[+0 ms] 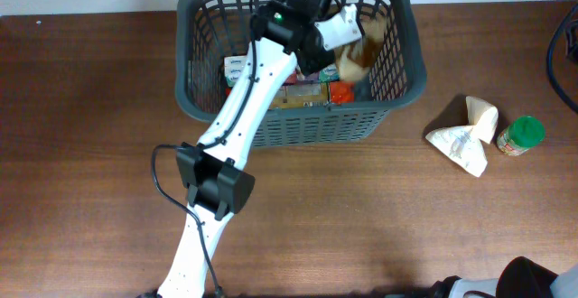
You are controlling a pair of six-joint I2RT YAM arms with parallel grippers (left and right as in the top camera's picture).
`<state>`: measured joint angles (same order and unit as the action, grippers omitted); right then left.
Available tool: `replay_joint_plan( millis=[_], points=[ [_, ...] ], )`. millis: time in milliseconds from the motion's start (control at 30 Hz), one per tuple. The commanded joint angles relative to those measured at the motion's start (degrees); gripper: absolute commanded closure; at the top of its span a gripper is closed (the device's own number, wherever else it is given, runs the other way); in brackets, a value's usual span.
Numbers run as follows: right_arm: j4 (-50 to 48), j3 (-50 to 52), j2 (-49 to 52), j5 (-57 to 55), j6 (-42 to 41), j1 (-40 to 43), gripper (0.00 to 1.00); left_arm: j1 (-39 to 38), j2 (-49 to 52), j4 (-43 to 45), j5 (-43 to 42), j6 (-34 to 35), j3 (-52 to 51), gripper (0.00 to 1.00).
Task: Pack container
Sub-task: 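Carry the paper bag into the basket and open the left gripper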
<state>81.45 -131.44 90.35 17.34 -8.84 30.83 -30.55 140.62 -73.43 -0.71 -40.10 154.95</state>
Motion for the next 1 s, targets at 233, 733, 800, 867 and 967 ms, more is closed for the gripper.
replay_joint_plan(
  millis=[233, 733, 800, 867, 967],
  points=[
    [-0.15, -0.13, 0.13, -0.48, -0.04, 0.37, 0.01, -2.25, -3.61, -5.05, -0.15, 2.23, 1.81, 0.02],
    [-0.15, -0.13, 0.13, -0.48, -0.07, 0.37, 0.01, 14.73, -26.73, -12.85, 11.15, 28.70, 1.95, 0.00],
    [-0.15, -0.13, 0.13, -0.48, -0.07, 0.37, 0.01, 22.69, -26.84, -18.60, 11.04, 33.27, 1.90, 0.00],
    [-0.15, -0.13, 0.13, -0.48, -0.04, 0.37, 0.01, 30.71, -26.05, -22.23, 11.02, 38.58, 1.05, 0.02],
    [-0.15, -0.13, 0.13, -0.48, -0.07, 0.37, 0.01, 36.50, -25.38, -23.26, 9.81, 41.44, -0.87, 0.02]
  ],
)
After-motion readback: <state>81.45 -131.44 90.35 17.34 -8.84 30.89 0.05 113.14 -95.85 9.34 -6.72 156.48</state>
